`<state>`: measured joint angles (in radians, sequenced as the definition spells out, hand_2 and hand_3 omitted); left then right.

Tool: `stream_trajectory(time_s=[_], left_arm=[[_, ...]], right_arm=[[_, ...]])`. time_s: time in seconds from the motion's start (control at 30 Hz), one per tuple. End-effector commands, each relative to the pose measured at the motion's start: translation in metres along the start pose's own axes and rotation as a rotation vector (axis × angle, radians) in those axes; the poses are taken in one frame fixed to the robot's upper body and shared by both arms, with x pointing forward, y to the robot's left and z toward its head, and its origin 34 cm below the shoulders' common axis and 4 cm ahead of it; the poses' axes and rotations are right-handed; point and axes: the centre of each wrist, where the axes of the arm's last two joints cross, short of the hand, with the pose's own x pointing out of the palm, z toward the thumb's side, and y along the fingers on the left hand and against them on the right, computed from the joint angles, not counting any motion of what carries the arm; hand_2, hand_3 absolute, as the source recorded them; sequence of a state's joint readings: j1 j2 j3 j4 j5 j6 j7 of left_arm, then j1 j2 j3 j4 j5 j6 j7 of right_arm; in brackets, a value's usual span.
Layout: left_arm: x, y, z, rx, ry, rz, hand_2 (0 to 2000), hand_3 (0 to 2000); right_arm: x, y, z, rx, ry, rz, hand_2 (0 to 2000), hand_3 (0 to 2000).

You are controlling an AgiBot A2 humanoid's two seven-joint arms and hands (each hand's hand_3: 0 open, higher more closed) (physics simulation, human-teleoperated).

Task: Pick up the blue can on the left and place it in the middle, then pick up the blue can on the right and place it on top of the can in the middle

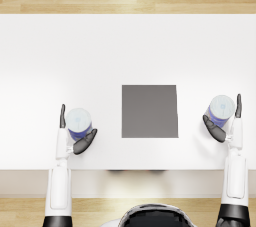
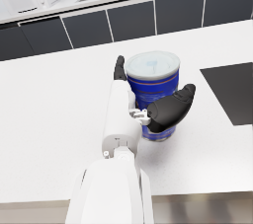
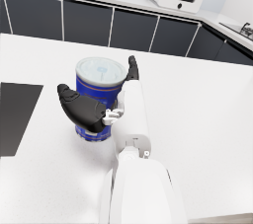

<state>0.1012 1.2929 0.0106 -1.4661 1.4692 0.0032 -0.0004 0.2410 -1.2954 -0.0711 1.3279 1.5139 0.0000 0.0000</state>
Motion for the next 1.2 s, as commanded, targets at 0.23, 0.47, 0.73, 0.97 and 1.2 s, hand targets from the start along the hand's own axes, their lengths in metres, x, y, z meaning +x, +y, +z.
stream_trajectory(time_s=[0.23,0.47,0.73,0.97,1.2], left_arm=[[0.007,0.01,-0.011,-0.047,-0.015,-0.012,0,0],[0.005,0.009,-0.005,-0.025,-0.028,-0.027,2000,980],[0.086,0.04,0.091,0.301,-0.091,-0.268,2000,1520],[0.12,0.059,0.096,0.275,-0.094,-0.357,2000,1520],[0.15,0.073,0.081,0.147,-0.235,-0.44,2000,1520]], right_arm=[[0.004,-0.015,-0.02,0.093,-0.022,-0.005,0,0],[0.005,-0.012,-0.013,0.062,-0.034,0.02,2000,980],[0.027,0.003,0.072,-0.274,-0.023,0.149,2000,1520],[0.035,0.008,0.087,-0.337,-0.031,0.177,2000,1520],[0.04,0.011,0.096,-0.373,-0.041,0.191,2000,1520]])
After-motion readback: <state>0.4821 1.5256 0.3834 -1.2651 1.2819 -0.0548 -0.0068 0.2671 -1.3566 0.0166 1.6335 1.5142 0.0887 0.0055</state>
